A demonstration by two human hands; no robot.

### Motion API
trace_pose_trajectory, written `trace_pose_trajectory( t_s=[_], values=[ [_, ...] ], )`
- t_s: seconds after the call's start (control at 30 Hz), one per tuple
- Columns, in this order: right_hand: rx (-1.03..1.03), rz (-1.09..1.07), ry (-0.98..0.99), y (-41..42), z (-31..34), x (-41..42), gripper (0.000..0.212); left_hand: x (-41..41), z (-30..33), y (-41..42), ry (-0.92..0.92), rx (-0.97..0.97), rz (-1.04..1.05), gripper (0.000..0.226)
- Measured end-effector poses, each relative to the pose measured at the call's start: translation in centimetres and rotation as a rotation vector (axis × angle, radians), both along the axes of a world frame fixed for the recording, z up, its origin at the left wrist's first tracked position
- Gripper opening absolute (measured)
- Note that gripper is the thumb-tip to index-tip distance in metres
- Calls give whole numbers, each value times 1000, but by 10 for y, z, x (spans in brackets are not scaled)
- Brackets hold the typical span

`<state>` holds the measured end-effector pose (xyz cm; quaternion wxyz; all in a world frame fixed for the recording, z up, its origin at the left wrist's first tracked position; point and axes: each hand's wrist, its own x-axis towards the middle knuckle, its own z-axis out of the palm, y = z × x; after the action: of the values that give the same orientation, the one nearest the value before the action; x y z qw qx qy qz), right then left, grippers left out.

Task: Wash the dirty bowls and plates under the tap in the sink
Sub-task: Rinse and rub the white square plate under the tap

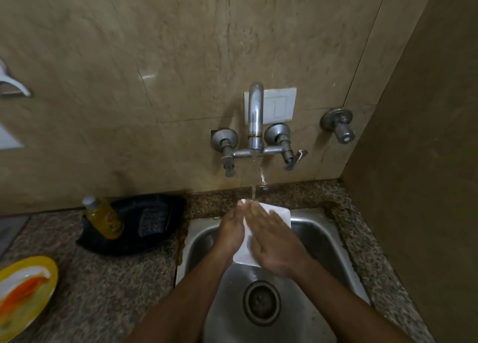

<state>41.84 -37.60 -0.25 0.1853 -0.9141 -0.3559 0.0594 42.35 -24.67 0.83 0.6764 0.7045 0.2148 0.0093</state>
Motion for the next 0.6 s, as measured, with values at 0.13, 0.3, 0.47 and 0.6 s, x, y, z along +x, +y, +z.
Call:
trace_pose_trajectory(
  t_s=[0.13, 0.3, 0.47, 0.6],
  values=[
    [59, 16, 47, 5, 3, -2, 79, 1, 4, -2, 15, 7, 29, 41],
    [59, -41, 35, 3, 6, 8, 75, 2, 4, -7, 11, -23, 29, 38],
    [-17, -13, -4, -3, 7, 6, 73, 4, 5, -7, 20, -34, 35, 41],
    [43, 32, 41, -3, 12, 4, 76, 6, 9, -5, 20, 13, 45, 48]
  ],
)
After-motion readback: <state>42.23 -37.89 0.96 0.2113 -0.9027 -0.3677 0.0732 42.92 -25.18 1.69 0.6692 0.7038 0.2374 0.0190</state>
